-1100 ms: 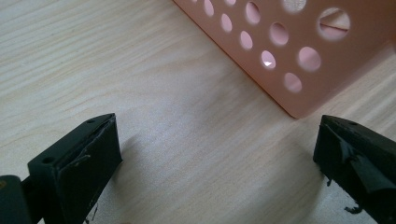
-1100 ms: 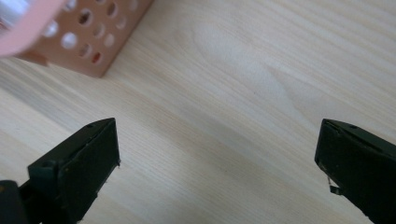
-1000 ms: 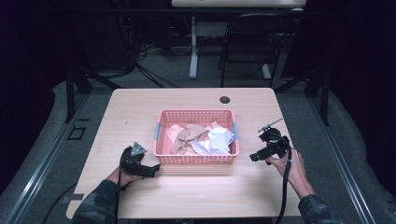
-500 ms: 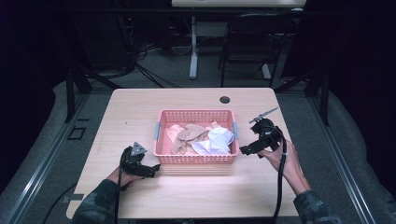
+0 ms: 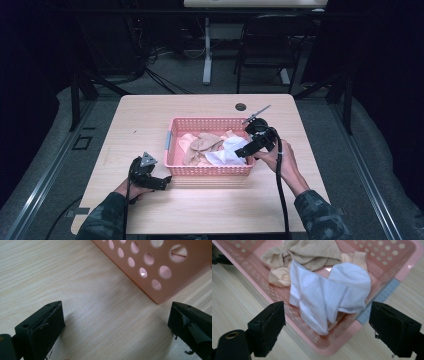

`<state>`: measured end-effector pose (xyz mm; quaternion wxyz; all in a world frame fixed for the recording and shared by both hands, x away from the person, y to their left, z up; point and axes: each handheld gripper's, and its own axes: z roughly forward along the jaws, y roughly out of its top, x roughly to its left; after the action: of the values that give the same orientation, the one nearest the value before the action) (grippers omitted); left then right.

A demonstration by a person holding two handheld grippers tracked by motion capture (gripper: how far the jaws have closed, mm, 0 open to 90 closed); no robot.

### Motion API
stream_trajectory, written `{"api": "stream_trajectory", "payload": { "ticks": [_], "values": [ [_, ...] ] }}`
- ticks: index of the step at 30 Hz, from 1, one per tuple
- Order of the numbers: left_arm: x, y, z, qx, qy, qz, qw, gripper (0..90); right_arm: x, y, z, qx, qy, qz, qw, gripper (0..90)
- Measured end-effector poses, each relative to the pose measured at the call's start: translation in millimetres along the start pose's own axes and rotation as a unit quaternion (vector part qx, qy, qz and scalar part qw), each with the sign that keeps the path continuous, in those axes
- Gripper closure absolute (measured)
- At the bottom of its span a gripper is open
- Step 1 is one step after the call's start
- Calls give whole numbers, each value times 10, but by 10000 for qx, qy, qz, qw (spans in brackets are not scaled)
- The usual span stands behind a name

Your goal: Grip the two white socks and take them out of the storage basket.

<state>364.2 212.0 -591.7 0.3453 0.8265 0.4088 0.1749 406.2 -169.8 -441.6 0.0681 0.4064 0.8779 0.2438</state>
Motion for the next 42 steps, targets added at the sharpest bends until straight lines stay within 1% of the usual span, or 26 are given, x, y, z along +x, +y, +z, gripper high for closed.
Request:
{"api": "stream_trajectory", "payload": {
  "ticks": [3, 4, 6, 7, 8, 9, 11, 13, 16, 17, 18, 19, 21, 22, 26, 27, 29, 30, 31, 34, 36, 37, 39, 40, 41, 42],
  "values": [
    [0, 0, 0, -1, -1, -2, 10000, 5, 39, 117, 140, 134, 33, -36, 9999, 143],
    [0, 0, 0, 1, -1, 2, 10000, 5, 49, 148, 179, 215, 96, -50, 9997, 144],
    [0, 0, 0, 0, -1, 2, 10000, 5, 71, 184, 265, 235, 124, -7, 9996, 153],
    [0, 0, 0, -1, -1, 0, 10000, 5, 75, 219, 335, 380, 125, -80, 9992, 164],
    [-1, 0, 0, -3, -1, -12, 10000, 5, 75, 219, 335, 380, 125, -80, 9992, 164],
    [1, 0, 0, -1, -3, 4, 10000, 5, 92, 243, 422, 472, 158, -31, 9988, 172],
    [1, 0, 0, 0, -3, 6, 10000, 5, 90, 253, 450, 525, 146, -61, 9985, 181],
    [1, 1, 0, 0, -5, 9, 10000, 5, 80, 280, 555, 690, 151, 16, 9975, 201],
    [0, 0, 1, -2, -4, 5, 10000, 5, 77, 282, 618, 740, 135, 110, 9971, 213],
    [-1, 0, 1, -3, -4, -6, 10000, 5, 69, 282, 674, 830, 124, 173, 9963, 210],
    [-1, 0, 1, -3, -4, -6, 10000, 5, 69, 282, 674, 830, 124, 173, 9963, 210],
    [-1, 0, 1, -3, -4, -6, 10000, 5, 65, 285, 707, 913, 13, 171, 9957, 203],
    [1, 1, 0, 0, -6, 6, 10000, 5, 61, 284, 722, 915, 9, 193, 9956, 206],
    [-1, 0, 1, -5, -7, -12, 10000, 5, 42, 291, 729, 1018, -44, 200, 9946, 210],
    [0, 0, 1, -3, -6, -2, 10000, 5, 24, 283, 763, 1012, -40, 244, 9946, 211],
    [-1, 0, 2, -6, -6, -10, 10000, 5, 17, 279, 795, 1088, -19, 321, 9935, 209],
    [-1, 0, 1, -4, -7, -8, 10000, 5, 14, 277, 810, 1079, -36, 315, 9937, 209],
    [1, 1, 1, -2, -6, 9, 10000, 5, 3, 288, 809, 1207, -24, 219, 9924, 209],
    [-1, 0, 1, -5, -7, -10, 10000, 5, 20, 277, 832, 1150, 0, 318, 9929, 221],
    [0, 0, 1, -4, -6, -3, 10000, 5, 26, 271, 849, 1154, 44, 296, 9929, 237],
    [-1, 0, 1, -4, -7, -10, 10000, 5, 47, 264, 871, 1176, 42, 272, 9927, 281],
    [0, 0, 1, -4, -5, -2, 10000, 5, 52, 265, 877, 1235, 50, 208, 9921, 330],
    [1, 1, 1, -1, -7, 11, 10000, 5, 60, 260, 886, 1235, 19, 226, 9921, 355],
    [-1, 0, 1, -6, -6, -6, 10000, 5, 59, 256, 893, 1226, 10, 199, 9923, 398],
    [1, 1, 1, -1, -8, 5, 10000, 5, 64, 257, 898, 1273, -8, 208, 9916, 476],
    [1, 1, 1, -1, -8, 5, 10000, 5, 64, 257, 898, 1273, -8, 208, 9916, 476]
  ]
}}
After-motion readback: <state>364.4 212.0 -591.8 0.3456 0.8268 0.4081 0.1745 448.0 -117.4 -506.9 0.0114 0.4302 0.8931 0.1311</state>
